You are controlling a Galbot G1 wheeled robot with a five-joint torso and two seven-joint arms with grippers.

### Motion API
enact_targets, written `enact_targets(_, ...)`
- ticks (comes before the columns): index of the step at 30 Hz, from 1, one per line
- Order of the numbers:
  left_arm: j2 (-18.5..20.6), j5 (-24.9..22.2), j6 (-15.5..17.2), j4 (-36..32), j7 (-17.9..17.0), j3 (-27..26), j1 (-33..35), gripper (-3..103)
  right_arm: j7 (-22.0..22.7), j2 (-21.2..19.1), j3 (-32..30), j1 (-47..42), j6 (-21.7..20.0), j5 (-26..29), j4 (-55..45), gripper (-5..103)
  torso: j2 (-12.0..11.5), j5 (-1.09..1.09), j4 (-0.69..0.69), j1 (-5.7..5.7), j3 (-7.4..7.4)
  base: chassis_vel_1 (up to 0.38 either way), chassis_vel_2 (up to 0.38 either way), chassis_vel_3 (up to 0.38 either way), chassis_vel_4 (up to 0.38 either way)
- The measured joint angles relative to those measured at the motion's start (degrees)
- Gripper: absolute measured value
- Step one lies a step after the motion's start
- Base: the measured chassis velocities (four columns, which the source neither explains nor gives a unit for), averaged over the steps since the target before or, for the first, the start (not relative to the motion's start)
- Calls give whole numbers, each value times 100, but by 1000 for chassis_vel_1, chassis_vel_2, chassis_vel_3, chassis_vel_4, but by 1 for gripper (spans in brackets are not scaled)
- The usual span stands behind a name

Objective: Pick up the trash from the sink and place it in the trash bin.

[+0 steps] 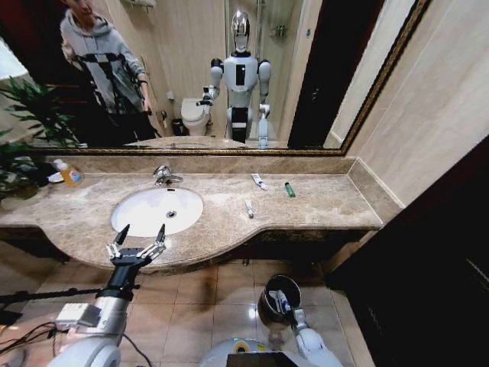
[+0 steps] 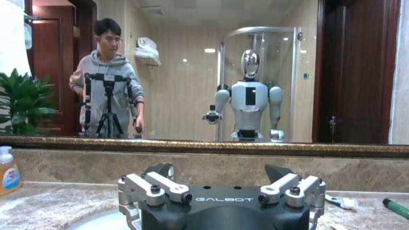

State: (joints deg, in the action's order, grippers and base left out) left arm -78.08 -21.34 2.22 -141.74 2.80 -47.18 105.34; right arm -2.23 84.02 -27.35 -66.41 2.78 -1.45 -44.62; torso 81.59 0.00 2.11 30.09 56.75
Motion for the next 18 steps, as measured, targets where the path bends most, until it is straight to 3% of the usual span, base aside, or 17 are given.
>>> enact_targets(3, 0, 0, 0, 0, 0, 0, 0, 100, -8, 5, -10, 157, 56, -44, 253, 24, 0, 0, 0, 0, 0, 0, 0, 0, 0)
enact_targets(6, 0, 0, 0, 0, 0, 0, 0, 100, 6, 15, -15, 268, 63, -51, 409, 37, 0, 0, 0, 0, 0, 0, 0, 0, 0)
enact_targets(7, 0, 0, 0, 0, 0, 0, 0, 100, 6, 15, -15, 268, 63, -51, 409, 37, 0, 0, 0, 0, 0, 0, 0, 0, 0)
enact_targets(10, 0, 0, 0, 0, 0, 0, 0, 100, 11, 15, -14, 288, 54, -51, 399, 53, 0, 0, 0, 0, 0, 0, 0, 0, 0)
enact_targets(12, 0, 0, 0, 0, 0, 0, 0, 100, 13, 15, -14, 281, 50, -52, 378, 53, 0, 0, 0, 0, 0, 0, 0, 0, 0)
enact_targets(14, 0, 0, 0, 0, 0, 0, 0, 100, 15, 12, -14, 254, 46, -52, 324, 64, 0, 0, 0, 0, 0, 0, 0, 0, 0)
enact_targets(15, 0, 0, 0, 0, 0, 0, 0, 100, 15, 12, -14, 254, 46, -52, 324, 64, 0, 0, 0, 0, 0, 0, 0, 0, 0)
enact_targets(18, 0, 0, 0, 0, 0, 0, 0, 100, -10, -30, -30, -13, 0, -25, -96, 80, 0, 0, 0, 0, 0, 0, 0, 0, 0)
